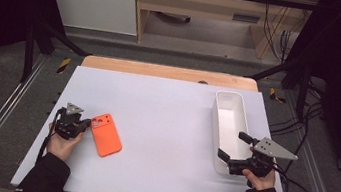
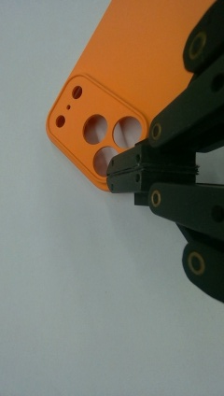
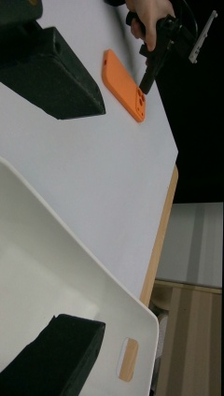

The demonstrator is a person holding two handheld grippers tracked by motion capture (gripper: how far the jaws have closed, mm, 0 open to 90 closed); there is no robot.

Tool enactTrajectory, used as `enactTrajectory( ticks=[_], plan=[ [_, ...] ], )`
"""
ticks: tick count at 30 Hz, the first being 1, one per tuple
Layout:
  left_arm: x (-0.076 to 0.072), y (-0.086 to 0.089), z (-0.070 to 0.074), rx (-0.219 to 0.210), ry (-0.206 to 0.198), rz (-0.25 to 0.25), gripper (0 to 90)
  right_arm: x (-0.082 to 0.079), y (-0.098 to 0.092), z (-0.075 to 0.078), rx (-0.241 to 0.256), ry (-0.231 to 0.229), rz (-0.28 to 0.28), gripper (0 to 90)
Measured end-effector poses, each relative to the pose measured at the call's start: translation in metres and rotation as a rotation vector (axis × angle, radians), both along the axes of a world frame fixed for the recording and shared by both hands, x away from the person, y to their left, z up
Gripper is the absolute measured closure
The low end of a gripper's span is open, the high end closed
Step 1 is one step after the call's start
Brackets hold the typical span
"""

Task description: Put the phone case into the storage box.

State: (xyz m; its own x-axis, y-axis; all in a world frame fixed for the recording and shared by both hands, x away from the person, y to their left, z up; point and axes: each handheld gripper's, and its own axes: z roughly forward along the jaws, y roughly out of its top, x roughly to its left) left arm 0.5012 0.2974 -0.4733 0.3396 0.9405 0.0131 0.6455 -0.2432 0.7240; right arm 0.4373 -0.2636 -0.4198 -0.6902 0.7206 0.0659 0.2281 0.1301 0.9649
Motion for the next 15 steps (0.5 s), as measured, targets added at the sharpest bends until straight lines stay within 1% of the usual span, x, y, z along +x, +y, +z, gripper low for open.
enactTrajectory(
  ticks=[7,15],
  plan=[
    [0.007,-0.007,0.0,0.011,-0.006,-0.007,90.0,0.0,0.0,0.0,0.0,0.0,0.0,0.4],
    [0.014,-0.012,0.0,0.011,-0.007,-0.009,90.0,0.0,0.0,0.0,0.0,-0.001,0.001,0.4]
  ],
)
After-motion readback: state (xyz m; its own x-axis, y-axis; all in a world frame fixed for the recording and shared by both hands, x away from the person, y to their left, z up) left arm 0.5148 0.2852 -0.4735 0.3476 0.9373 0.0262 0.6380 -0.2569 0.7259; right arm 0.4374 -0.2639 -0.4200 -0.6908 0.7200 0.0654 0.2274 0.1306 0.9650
